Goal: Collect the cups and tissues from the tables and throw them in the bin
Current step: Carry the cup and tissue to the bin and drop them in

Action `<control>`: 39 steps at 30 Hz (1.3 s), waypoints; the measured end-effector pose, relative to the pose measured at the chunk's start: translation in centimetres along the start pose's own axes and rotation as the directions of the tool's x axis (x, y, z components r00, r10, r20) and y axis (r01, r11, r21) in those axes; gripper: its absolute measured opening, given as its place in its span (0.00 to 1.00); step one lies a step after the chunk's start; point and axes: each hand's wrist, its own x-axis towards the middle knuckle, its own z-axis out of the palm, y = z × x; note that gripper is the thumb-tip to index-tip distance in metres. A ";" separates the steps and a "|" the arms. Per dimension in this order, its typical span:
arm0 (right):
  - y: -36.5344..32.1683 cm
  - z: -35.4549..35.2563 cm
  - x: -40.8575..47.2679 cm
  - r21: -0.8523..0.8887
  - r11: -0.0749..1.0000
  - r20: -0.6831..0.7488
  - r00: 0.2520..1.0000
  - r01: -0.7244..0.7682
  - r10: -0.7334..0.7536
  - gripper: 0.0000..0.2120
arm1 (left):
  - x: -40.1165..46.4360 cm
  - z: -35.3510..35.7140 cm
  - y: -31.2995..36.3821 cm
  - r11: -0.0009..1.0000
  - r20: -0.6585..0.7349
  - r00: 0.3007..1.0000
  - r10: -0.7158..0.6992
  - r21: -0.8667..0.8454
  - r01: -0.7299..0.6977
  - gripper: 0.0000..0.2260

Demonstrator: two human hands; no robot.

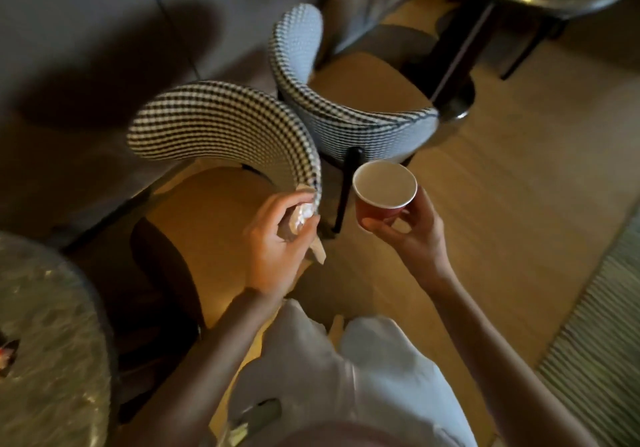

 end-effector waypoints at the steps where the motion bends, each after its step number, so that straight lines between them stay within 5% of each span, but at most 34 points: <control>1: 0.9 -1.9 -0.5 0.013 1.000 -0.035 0.999 -0.018 0.019 0.34 | 0.0 1.9 0.6 0.999 0.035 0.999 0.036 0.015 -0.037 0.12; 8: 5.9 -16.8 -4.7 0.119 0.984 -0.262 0.952 -0.129 0.157 0.32 | -1.1 17.0 7.3 0.995 0.269 0.958 0.098 -0.010 -0.099 0.14; 16: 10.4 -32.9 -5.7 0.176 0.965 -0.551 0.793 -0.192 0.258 0.36 | 0.1 33.1 12.3 0.983 0.451 0.884 0.120 -0.181 -0.041 0.12; 22: 13.5 -41.2 0.0 0.210 0.956 -0.676 0.675 -0.207 0.295 0.34 | 6.6 44.8 15.5 0.987 0.637 0.767 0.073 -0.156 0.036 0.14; 29: 16.1 -51.0 11.2 0.214 0.949 -0.766 0.562 -0.233 0.311 0.34 | 17.0 61.2 18.9 0.975 0.710 0.681 0.180 -0.220 -0.028 0.15; 39: 23.1 -69.0 19.8 0.240 0.927 -0.862 0.376 -0.288 0.340 0.33 | 24.4 85.7 23.7 0.961 0.849 0.465 0.252 -0.277 -0.015 0.13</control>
